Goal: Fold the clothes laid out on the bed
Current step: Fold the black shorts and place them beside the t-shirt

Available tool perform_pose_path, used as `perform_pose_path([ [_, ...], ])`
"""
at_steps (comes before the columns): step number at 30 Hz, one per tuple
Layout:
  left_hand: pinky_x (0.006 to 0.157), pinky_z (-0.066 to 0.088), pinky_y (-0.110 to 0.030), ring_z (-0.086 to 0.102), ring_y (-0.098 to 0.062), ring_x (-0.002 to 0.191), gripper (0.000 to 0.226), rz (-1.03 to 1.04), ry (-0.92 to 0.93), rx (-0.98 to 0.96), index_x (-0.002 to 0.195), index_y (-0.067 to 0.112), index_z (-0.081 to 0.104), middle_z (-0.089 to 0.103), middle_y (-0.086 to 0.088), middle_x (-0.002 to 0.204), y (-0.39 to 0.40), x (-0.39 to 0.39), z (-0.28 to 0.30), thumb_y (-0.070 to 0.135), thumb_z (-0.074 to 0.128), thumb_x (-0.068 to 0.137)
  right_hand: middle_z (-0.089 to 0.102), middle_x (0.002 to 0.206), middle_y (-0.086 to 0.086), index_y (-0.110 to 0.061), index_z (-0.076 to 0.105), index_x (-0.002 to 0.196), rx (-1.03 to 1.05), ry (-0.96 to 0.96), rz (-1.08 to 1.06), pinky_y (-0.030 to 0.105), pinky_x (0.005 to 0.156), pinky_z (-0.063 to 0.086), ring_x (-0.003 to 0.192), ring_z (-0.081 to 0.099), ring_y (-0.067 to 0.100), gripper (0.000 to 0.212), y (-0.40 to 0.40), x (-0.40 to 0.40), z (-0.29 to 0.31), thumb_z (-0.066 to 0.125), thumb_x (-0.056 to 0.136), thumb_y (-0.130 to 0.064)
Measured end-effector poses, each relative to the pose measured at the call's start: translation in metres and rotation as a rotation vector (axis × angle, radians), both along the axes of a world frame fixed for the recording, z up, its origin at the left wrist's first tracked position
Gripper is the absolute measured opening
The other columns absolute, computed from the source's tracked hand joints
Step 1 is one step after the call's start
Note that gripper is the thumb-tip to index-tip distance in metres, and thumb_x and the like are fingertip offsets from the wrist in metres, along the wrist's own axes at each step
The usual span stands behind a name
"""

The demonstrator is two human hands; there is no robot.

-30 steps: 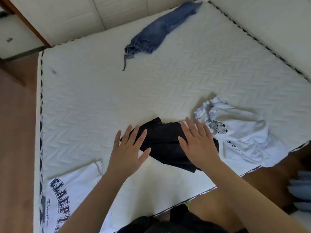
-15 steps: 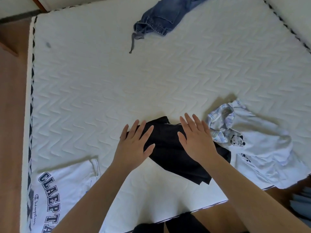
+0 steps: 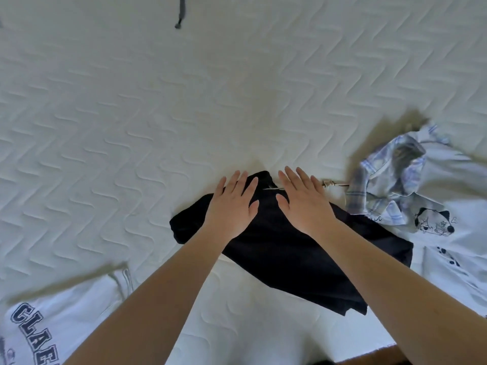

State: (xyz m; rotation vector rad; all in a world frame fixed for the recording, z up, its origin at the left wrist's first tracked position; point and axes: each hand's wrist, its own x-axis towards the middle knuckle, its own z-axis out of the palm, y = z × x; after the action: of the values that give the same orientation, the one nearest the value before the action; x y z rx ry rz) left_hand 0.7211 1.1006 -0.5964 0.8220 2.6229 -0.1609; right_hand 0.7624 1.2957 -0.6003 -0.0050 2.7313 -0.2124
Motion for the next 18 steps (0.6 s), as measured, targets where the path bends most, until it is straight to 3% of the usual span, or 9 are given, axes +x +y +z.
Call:
perform_pose_path([
  [9,0.119,0.018,-0.043,0.02,-0.026,0.148,0.054,0.091,-0.077,0.101,0.155,0.02,0.019,0.023,-0.006,0.161,0.019,-0.042,-0.084,0.041,0.02,0.105,0.016,0.163,0.003,-0.018,0.016,0.156,-0.045,-0.034,-0.03,0.042,0.12,0.013,0.151,0.011,0.022,0.059,-0.001,-0.025,-0.083,0.027,0.103,-0.044],
  [14,0.106,0.035,-0.04,0.034,-0.027,0.135,0.053,0.117,-0.114,0.212,0.145,0.021,0.039,0.037,-0.005,0.147,0.026,-0.058,-0.103,0.044,0.047,0.098,0.006,0.165,0.001,-0.019,0.013,0.156,-0.077,-0.036,-0.053,0.041,0.121,0.013,0.151,0.005,0.021,0.066,-0.001,-0.014,-0.103,0.031,0.101,-0.05],
  [18,0.097,0.039,-0.038,0.047,-0.023,0.121,0.055,0.163,-0.195,0.292,0.137,0.024,0.046,0.049,0.0,0.132,0.02,-0.059,-0.102,0.048,0.059,0.09,0.016,0.163,0.005,-0.017,0.025,0.154,-0.117,0.01,-0.067,0.043,0.119,0.015,0.15,0.012,0.026,0.065,-0.003,-0.012,-0.103,0.042,0.098,-0.047],
])
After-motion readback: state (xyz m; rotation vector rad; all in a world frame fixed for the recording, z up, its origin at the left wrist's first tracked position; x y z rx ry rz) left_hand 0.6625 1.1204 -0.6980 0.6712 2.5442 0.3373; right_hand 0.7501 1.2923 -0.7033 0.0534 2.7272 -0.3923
